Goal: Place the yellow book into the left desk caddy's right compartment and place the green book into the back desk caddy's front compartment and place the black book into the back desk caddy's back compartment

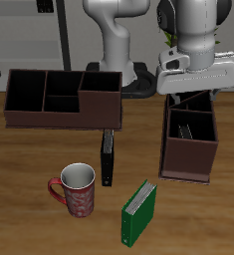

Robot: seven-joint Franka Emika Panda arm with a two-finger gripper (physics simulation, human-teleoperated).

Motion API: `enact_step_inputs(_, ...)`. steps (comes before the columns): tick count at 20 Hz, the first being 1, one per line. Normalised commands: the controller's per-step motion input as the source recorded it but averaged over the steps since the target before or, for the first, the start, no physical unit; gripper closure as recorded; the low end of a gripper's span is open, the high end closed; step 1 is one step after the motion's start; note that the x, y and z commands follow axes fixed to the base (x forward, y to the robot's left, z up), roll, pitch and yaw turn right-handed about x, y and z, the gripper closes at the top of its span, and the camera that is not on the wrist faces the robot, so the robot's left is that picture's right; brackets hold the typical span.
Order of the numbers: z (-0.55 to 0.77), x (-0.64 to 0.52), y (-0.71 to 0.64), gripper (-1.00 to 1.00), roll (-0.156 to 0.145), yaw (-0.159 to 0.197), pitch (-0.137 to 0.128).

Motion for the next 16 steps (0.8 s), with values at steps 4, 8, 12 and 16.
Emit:
enact_step_inputs(4, 0.33, -0.05, -0.46, -1.0, 0.011, -0.006, -0.031)
enact_step_inputs(8, 0.22, -0.05, -0.42, -1.0, 0.004, 0.016, -0.031)
enact_step_inputs(12, 0.23, 0.04, -0.81, -1.0, -0.01, 0.051, -0.03)
enact_step_inputs(16, 0.2, 0.13, -0.68, -1.0, -0.047, 0.016, -0.017)
